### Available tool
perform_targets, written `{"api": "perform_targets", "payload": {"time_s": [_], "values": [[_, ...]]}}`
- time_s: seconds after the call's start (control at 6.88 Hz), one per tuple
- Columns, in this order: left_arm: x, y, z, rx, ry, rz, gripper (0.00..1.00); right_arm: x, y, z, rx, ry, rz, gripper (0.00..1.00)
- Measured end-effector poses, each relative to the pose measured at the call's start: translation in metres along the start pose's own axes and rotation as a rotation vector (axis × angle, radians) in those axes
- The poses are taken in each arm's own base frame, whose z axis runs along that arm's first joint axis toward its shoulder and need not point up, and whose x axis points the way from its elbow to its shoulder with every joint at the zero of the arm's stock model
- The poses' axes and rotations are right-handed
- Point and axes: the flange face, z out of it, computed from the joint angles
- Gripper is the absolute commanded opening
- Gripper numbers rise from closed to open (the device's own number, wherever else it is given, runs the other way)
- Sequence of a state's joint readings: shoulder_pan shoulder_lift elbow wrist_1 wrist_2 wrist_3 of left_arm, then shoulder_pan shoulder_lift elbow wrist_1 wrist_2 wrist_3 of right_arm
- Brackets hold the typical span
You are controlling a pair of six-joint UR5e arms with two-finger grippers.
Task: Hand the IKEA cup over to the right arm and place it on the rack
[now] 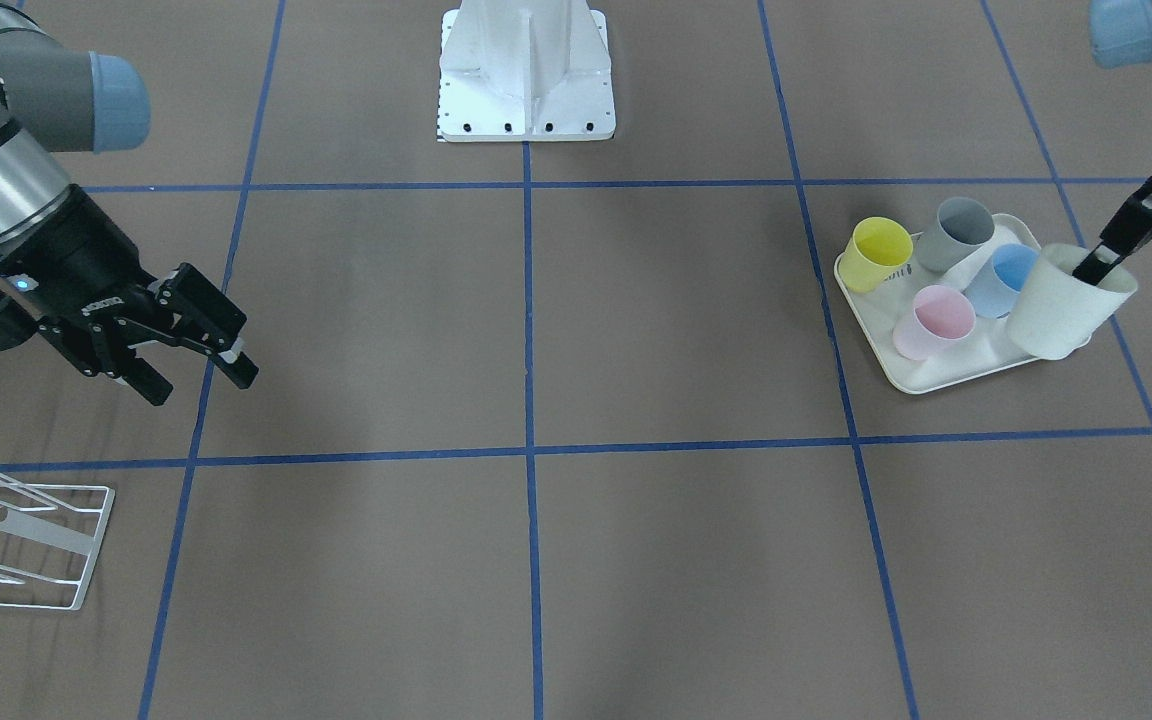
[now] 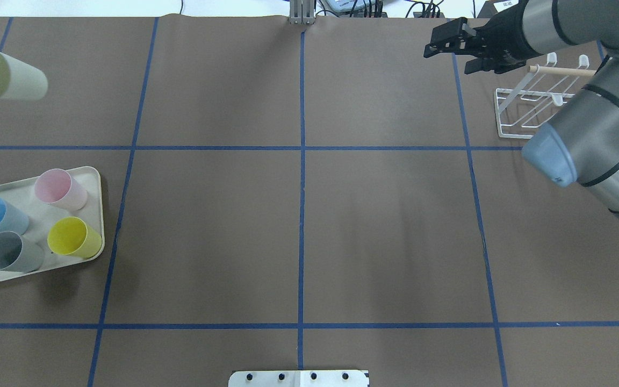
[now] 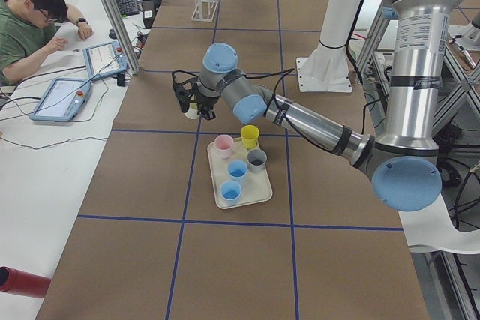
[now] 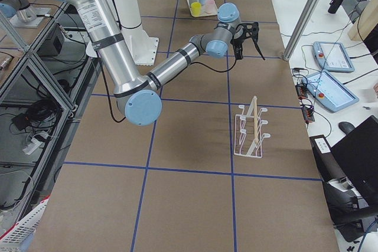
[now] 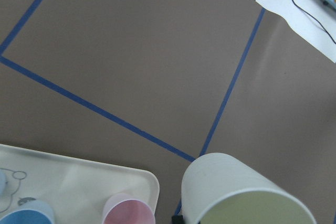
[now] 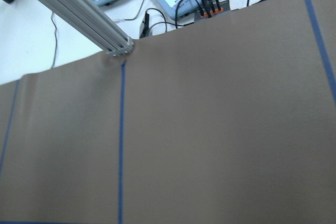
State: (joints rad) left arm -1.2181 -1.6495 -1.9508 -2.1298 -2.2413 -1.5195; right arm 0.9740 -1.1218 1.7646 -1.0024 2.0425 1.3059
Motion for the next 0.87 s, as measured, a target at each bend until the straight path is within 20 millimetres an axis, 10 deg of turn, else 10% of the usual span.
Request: {"api": "perform_targets", "payload": {"time_s": [0.58, 0.87], "values": [[0.132, 0.115, 0.054, 0.042, 0.392, -0.340, 0.00, -0.096, 0.018, -0.006, 0.082, -0.238, 0.301, 1.00], [0.158, 0.180, 0.070, -0.052, 0.632, -0.461, 0.00, -0.116, 0.031, -0.014, 0.069, -0.400, 0.429, 1.00]]}}
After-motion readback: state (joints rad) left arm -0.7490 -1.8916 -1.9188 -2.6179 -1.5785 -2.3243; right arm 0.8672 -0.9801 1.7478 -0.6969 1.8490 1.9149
